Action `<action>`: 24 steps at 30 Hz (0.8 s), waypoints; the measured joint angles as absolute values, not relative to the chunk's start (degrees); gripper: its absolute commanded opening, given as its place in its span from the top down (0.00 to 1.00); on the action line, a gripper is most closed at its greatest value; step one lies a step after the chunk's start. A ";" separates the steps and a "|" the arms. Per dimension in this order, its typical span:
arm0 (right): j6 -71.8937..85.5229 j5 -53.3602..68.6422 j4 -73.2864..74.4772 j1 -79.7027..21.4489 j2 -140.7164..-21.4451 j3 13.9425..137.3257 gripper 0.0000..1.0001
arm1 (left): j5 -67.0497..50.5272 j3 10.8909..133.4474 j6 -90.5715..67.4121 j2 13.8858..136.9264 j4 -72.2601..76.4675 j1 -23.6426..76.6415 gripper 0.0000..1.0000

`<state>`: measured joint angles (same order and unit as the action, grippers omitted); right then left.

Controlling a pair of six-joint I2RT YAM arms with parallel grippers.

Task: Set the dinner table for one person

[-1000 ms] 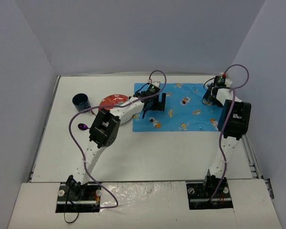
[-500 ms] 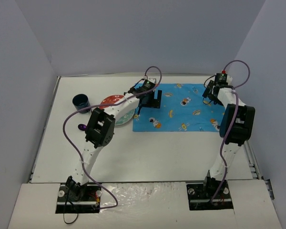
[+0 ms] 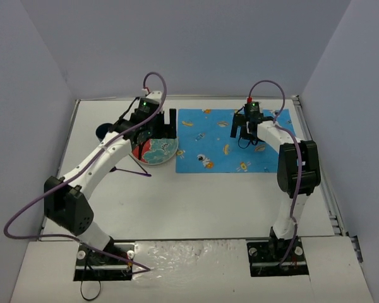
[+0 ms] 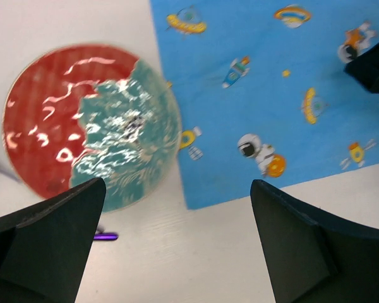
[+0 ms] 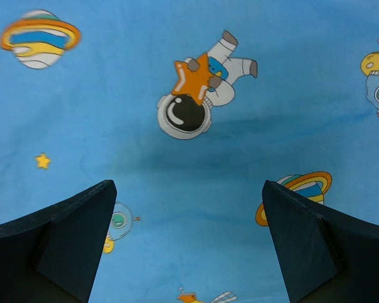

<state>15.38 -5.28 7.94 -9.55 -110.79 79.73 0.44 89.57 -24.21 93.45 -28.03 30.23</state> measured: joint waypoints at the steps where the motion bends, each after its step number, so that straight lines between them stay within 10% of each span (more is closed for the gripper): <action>1: 15.16 -5.26 7.92 -9.34 -111.67 79.56 0.02 | 0.55 86.20 -24.21 91.26 -27.99 29.35 0.03; 24: 7.99 -1.11 4.19 -5.49 -122.95 86.40 0.03 | 3.36 57.84 -21.80 79.40 -22.14 23.68 0.03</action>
